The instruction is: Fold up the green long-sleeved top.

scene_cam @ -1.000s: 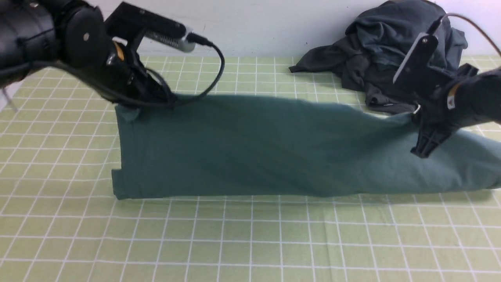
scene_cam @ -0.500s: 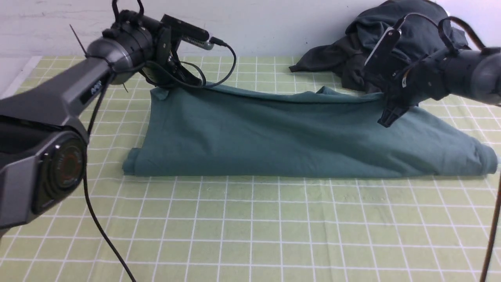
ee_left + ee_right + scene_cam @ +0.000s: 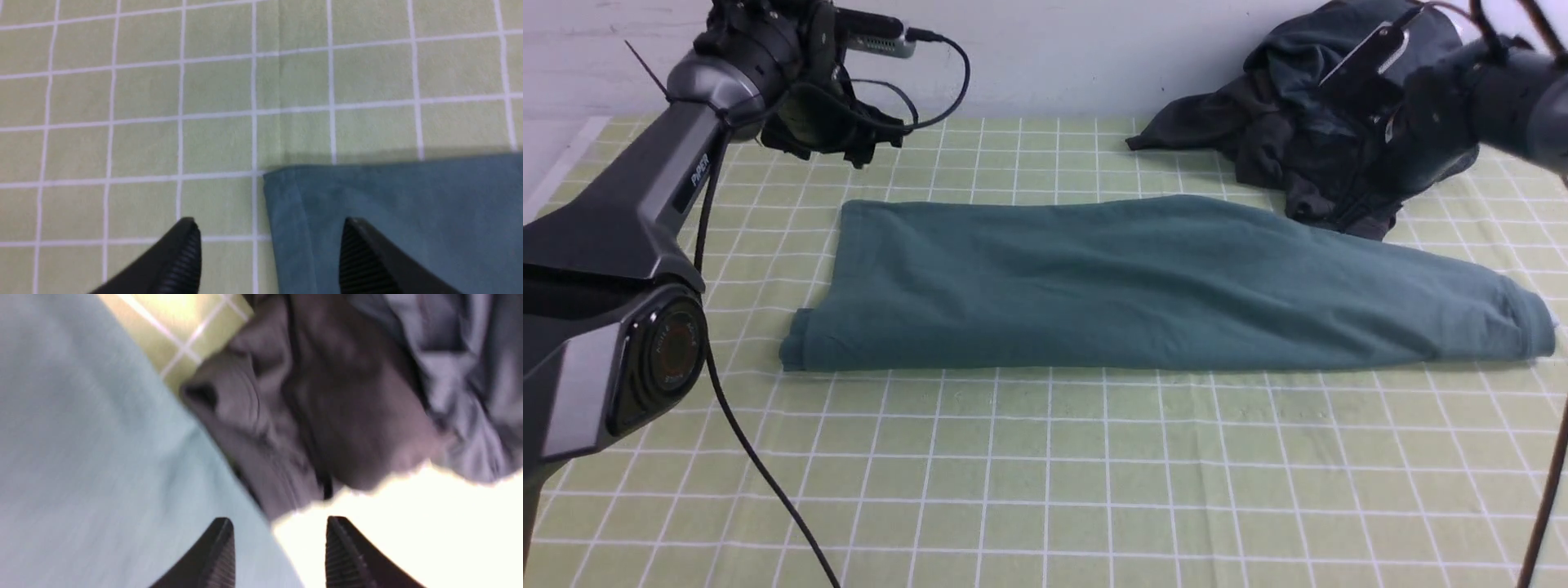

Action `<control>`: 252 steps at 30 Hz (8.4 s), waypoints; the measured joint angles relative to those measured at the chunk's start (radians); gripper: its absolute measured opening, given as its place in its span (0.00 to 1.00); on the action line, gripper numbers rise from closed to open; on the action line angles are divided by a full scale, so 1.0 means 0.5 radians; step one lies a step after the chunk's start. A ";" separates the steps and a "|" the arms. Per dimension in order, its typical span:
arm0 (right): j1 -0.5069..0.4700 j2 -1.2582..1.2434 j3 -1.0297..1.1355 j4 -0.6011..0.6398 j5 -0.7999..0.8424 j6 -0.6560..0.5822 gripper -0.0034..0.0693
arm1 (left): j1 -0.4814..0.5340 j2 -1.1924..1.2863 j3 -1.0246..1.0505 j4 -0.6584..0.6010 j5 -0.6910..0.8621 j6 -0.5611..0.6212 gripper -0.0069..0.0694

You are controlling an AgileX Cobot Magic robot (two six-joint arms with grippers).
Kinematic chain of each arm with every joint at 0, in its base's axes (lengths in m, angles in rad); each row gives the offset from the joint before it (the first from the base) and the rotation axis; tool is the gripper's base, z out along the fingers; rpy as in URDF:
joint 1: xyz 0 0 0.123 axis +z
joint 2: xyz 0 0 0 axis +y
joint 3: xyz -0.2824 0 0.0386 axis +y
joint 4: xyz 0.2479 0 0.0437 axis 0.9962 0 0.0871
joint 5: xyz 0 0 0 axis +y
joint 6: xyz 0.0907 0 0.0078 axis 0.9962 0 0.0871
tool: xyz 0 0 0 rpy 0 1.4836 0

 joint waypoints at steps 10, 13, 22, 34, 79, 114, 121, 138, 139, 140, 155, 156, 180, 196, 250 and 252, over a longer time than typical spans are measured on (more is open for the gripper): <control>-0.444 -0.003 0.075 0.810 0.657 0.085 0.14 | -0.012 -0.164 0.027 -0.512 0.194 0.380 0.30; -0.618 0.006 0.198 0.829 0.630 0.141 0.13 | -0.027 -0.379 0.272 -0.557 0.198 0.441 0.23; -0.826 -0.021 0.328 0.683 0.531 0.358 0.30 | -0.025 -1.370 1.387 -0.497 0.195 0.650 0.21; -0.812 0.109 0.326 0.933 0.310 0.520 0.65 | 0.060 -3.218 3.257 -0.474 -0.631 0.415 0.21; 0.890 0.226 -0.409 1.609 -0.226 0.261 0.19 | 0.060 -3.709 4.281 -0.436 -1.069 0.198 0.21; 0.940 0.140 -0.411 2.091 -0.227 -0.453 0.06 | 0.060 -3.702 4.281 -0.460 -1.158 0.198 0.21; 0.676 -0.545 -0.415 1.686 0.352 -0.478 0.06 | 0.060 -3.702 4.281 -0.463 -1.158 0.198 0.21; -0.284 -1.884 0.929 1.567 -0.308 -0.467 0.06 | 0.060 -3.702 4.281 -0.465 -1.158 0.198 0.21; -0.259 -1.996 1.078 1.595 -0.479 -0.533 0.06 | 0.060 -3.702 4.281 -0.465 -1.158 0.198 0.21; -0.226 -2.109 1.228 1.620 -0.656 -0.599 0.06 | 0.060 -3.702 4.281 -0.465 -1.158 0.198 0.21; 0.129 -3.202 2.818 1.759 -2.212 -0.950 0.06 | 0.060 -3.702 4.281 -0.465 -1.158 0.198 0.21; 0.129 -3.210 2.890 1.759 -2.212 -0.950 0.06 | 0.060 -3.702 4.281 -0.465 -1.158 0.198 0.21; 0.003 -3.840 3.677 1.811 -1.531 -0.972 0.06 | 0.060 -3.702 4.281 -0.468 -1.150 0.197 0.21; -0.315 -4.265 3.677 0.631 -0.999 0.630 0.06 | 0.060 -3.702 4.281 -0.473 -1.146 0.197 0.20; -0.315 -4.265 3.675 0.597 -0.981 0.692 0.06 | 0.060 -5.050 5.254 -0.437 -1.593 0.203 0.20; -0.315 -4.265 3.675 0.597 -0.981 0.692 0.05 | 0.060 -5.050 5.254 -0.438 -1.593 0.203 0.20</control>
